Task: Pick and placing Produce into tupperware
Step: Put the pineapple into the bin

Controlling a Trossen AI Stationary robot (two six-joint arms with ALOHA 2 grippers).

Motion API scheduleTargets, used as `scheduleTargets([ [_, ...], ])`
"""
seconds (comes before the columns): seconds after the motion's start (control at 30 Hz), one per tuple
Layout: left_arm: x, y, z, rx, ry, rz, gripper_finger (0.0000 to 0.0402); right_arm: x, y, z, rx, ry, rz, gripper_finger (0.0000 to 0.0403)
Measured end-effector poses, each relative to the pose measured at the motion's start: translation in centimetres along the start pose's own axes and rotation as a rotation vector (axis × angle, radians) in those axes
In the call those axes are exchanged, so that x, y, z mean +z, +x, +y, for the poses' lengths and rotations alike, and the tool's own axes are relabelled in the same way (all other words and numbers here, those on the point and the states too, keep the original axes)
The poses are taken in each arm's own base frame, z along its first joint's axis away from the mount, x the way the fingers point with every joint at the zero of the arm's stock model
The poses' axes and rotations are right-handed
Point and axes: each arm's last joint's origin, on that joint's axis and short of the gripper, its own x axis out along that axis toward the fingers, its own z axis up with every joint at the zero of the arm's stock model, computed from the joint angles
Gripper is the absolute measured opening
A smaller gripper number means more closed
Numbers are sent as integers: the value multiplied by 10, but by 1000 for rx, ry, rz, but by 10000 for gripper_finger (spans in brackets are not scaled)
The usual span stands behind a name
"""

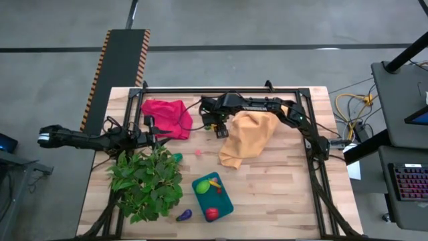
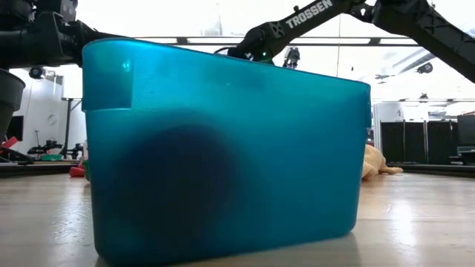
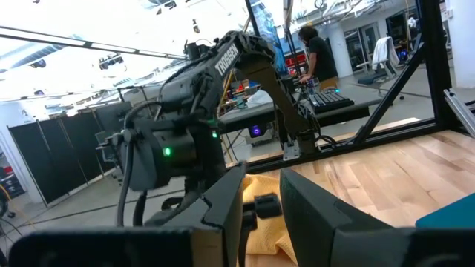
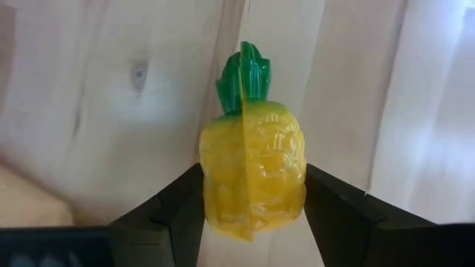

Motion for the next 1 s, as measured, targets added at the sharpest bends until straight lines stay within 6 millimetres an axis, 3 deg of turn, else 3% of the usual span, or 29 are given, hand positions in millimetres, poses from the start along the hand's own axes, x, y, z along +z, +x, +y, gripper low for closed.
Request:
scheduleTargets([
  [0.7,0,0,0,3,2,-2,78,-12,-108,10,-43,115,-101,194],
  [1.0,0,0,1,18,3,2,78,-33,-186,29,-65,200,-197,194],
])
